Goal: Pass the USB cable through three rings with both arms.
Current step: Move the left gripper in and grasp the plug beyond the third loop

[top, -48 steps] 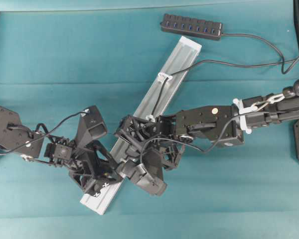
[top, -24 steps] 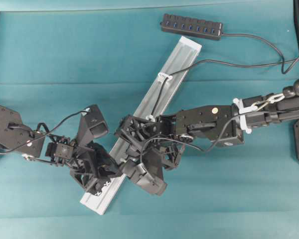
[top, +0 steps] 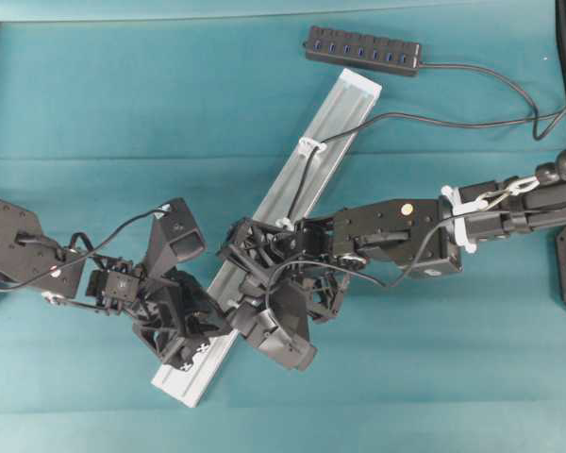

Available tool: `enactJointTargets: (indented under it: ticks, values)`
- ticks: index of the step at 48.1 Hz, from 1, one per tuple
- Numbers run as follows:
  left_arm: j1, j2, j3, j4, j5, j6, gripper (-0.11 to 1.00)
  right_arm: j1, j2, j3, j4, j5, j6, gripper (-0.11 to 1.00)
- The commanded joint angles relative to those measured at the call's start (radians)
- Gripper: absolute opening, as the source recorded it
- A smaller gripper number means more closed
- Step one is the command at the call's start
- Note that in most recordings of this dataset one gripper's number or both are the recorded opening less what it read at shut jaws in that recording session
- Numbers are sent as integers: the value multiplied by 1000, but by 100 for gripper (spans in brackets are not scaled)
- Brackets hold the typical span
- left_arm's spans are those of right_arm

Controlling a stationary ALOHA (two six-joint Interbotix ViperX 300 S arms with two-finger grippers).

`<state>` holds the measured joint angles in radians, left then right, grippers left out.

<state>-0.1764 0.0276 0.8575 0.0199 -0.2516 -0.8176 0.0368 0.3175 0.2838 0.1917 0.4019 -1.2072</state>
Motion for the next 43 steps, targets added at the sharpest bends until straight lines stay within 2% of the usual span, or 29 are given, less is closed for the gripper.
enactJointTargets:
  ticks: [1, 9, 14, 36, 43]
  values:
    - [-3, -11, -18, 3, -8, 3, 12, -8, -2, -11, 3, 15, 15, 27]
    - [-3, -14, -9, 6, -6, 0, 12, -11, -5, -5, 5, -31, 44, 76]
    - [-5, -15, 2, 3, -6, -5, 12, -15, -9, -3, 3, -67, 87, 93]
    - [-31, -40, 21, 6, -6, -41, 11, -26, -52, 41, 3, -64, 109, 94]
    - [-66, -63, 54, 3, -8, -98, 11, -38, -69, 57, 3, -66, 130, 94]
